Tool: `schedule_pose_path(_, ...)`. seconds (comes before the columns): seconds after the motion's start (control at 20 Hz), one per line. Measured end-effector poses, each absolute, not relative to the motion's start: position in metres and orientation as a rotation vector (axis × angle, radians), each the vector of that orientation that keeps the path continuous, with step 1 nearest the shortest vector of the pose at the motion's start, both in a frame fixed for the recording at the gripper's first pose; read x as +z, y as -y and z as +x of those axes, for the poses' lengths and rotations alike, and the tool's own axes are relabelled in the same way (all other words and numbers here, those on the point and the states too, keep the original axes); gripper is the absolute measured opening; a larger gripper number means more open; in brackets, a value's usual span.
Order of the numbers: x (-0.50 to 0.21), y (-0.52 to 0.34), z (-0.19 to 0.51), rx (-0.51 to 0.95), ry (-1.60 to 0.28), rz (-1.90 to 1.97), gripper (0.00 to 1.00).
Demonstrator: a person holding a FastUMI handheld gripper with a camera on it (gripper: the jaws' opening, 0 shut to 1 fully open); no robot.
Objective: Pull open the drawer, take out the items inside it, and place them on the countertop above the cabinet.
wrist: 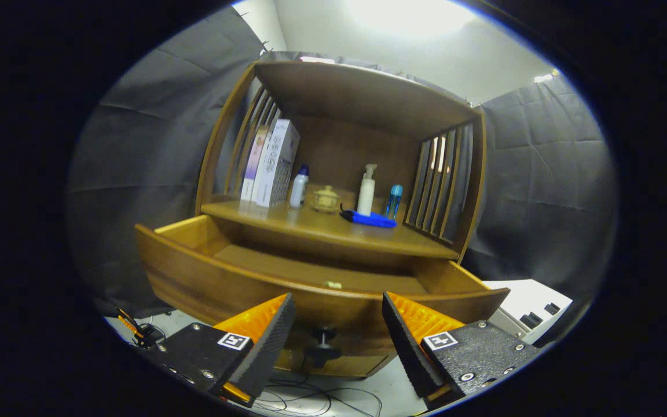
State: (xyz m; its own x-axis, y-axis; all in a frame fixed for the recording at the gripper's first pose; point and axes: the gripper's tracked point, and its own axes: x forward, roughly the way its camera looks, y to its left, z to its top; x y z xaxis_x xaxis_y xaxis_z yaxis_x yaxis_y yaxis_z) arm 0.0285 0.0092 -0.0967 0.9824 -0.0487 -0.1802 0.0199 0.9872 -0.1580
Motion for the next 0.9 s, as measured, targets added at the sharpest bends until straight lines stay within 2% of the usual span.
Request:
schedule_pose_path(0.1,-0.083,-0.013,0.046,-0.036,-0.17,-0.13,0.93)
schedule_pose_path(0.45,-0.088,-0.011,0.109,-0.085,-0.318,-0.066,0.95)
schedule_pose_path(0.6,-0.1,-0.004,0.132,-0.13,-0.415,-0.058,0.95)
schedule_pose_path(0.9,-0.148,-0.01,0.155,-0.105,-0.654,0.029,0.95)
